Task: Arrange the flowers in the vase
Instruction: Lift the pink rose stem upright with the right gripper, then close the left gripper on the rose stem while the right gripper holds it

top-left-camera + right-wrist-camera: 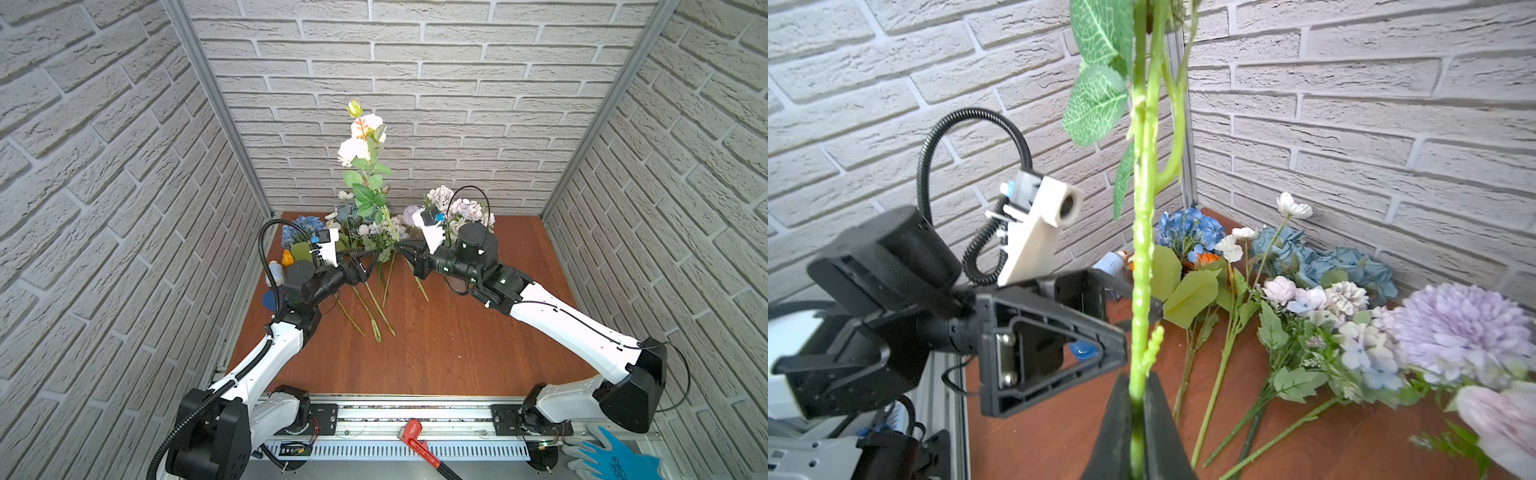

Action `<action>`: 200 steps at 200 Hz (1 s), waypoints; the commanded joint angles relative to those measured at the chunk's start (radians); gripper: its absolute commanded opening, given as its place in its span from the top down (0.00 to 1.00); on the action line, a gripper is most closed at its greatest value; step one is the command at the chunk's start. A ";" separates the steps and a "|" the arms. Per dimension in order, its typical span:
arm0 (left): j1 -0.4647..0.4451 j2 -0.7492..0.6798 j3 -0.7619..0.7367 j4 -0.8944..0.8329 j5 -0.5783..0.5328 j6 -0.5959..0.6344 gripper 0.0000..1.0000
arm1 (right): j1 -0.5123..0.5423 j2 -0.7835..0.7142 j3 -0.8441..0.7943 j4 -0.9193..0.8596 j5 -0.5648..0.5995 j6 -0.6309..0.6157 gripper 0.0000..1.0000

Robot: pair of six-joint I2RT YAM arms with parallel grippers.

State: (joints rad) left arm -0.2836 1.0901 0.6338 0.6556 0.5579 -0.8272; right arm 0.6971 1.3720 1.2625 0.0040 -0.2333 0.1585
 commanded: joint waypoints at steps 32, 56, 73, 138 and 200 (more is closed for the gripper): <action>-0.039 0.076 0.147 0.267 0.185 -0.141 0.23 | -0.002 -0.039 -0.093 0.013 0.062 -0.114 0.94; -0.061 0.132 0.177 0.314 0.212 -0.188 0.27 | -0.002 -0.037 -0.097 0.020 0.053 -0.120 0.94; -0.065 0.164 0.189 0.335 0.212 -0.214 0.31 | -0.002 -0.036 -0.098 0.032 0.052 -0.120 0.94; -0.083 0.207 0.211 0.324 0.185 -0.219 0.50 | -0.001 -0.018 -0.107 0.065 0.046 -0.120 0.94; -0.093 0.203 0.214 0.287 0.170 -0.203 0.80 | 0.001 -0.005 -0.111 0.057 0.058 -0.136 0.94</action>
State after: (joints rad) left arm -0.3660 1.2980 0.8173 0.8951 0.7227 -1.0489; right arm 0.6968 1.3670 1.1610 0.0124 -0.1802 0.0429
